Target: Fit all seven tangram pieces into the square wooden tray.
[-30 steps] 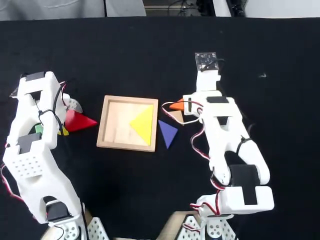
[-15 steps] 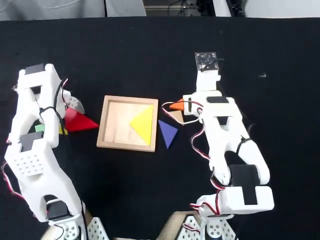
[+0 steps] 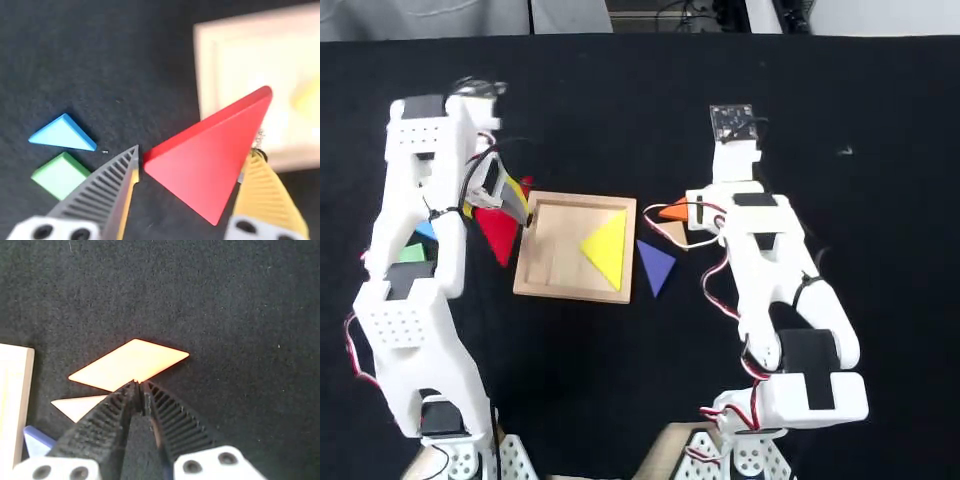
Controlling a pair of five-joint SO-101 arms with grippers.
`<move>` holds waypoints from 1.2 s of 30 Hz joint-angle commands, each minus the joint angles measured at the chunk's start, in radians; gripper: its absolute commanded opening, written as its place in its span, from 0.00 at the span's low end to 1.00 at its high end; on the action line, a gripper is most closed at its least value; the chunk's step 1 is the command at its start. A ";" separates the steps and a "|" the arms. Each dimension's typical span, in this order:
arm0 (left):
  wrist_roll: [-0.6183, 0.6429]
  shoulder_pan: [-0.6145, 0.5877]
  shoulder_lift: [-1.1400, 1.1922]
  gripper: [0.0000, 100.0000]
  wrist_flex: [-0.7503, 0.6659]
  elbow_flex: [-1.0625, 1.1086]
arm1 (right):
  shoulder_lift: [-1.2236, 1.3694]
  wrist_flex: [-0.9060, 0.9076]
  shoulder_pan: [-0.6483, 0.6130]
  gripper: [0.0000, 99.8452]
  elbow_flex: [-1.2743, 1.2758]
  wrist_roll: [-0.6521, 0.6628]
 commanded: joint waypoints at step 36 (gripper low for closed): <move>-0.976 0.415 0.147 0.29 -0.077 -0.039 | 0.081 -0.167 0.239 0.01 -0.114 -0.166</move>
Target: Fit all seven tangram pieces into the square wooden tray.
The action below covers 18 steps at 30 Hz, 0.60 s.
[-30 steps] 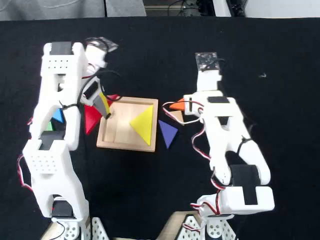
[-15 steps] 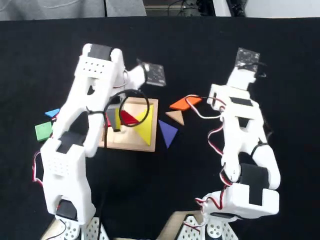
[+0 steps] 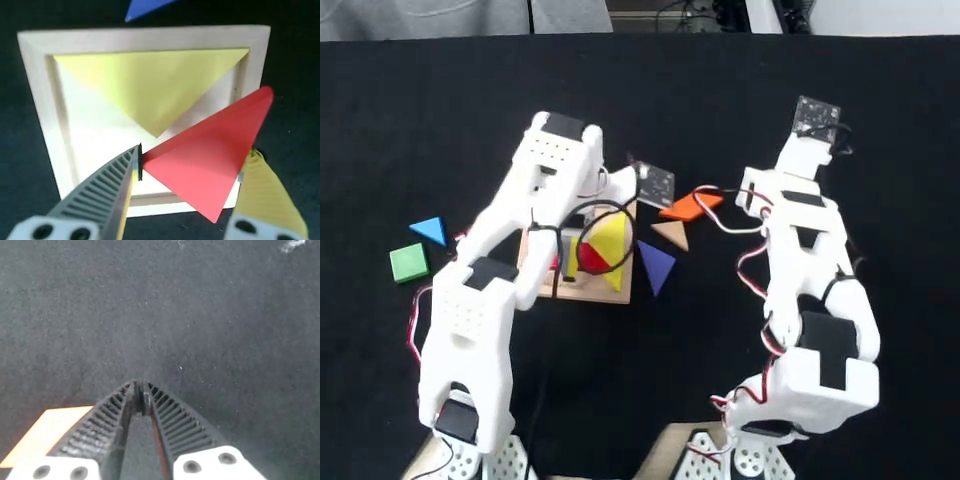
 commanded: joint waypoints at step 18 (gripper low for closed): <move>-0.012 0.042 -0.014 0.30 0.012 -0.041 | -0.007 -0.009 0.018 0.01 -0.058 -0.005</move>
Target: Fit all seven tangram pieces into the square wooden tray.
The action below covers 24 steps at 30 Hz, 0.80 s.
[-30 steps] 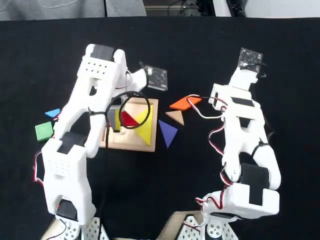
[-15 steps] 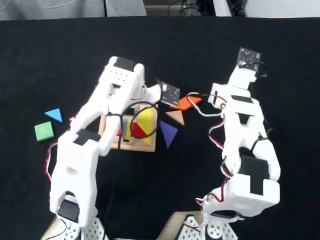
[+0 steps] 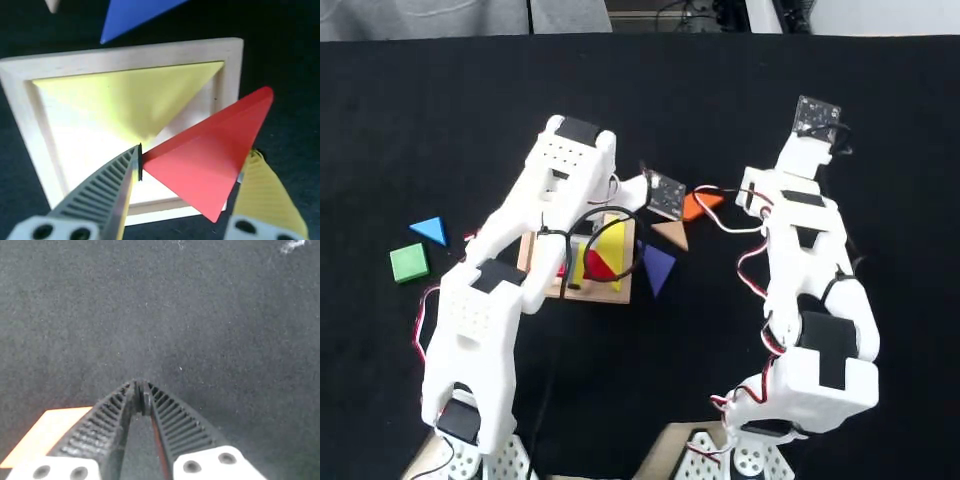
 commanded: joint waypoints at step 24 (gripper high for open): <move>0.189 -0.193 -0.282 0.36 0.109 -0.143 | -0.007 -0.009 0.012 0.01 -0.059 -0.005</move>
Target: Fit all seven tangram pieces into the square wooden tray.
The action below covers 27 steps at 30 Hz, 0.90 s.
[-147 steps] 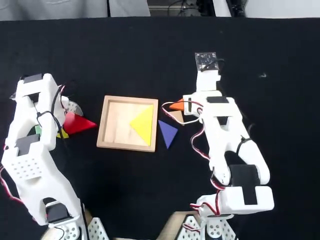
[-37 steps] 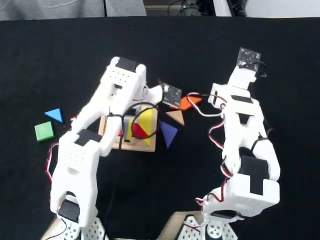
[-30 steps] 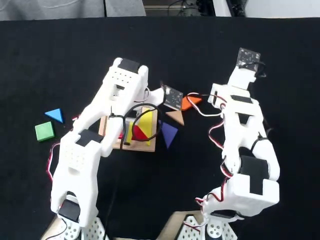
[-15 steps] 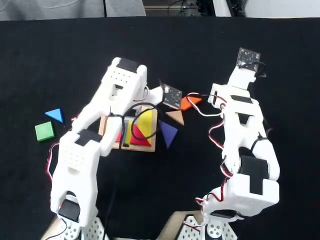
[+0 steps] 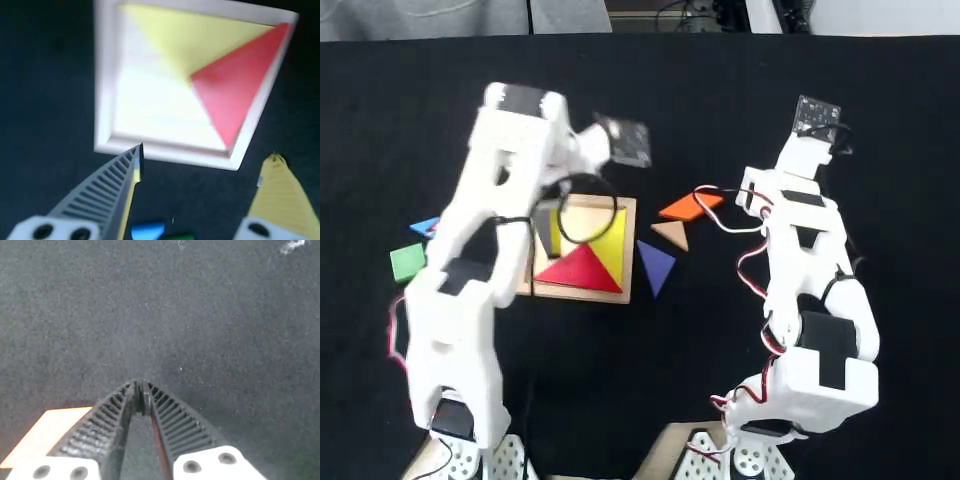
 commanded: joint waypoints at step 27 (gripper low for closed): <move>1.231 -0.366 -0.585 0.36 -0.859 1.158 | -0.542 0.285 -0.502 0.01 0.271 0.262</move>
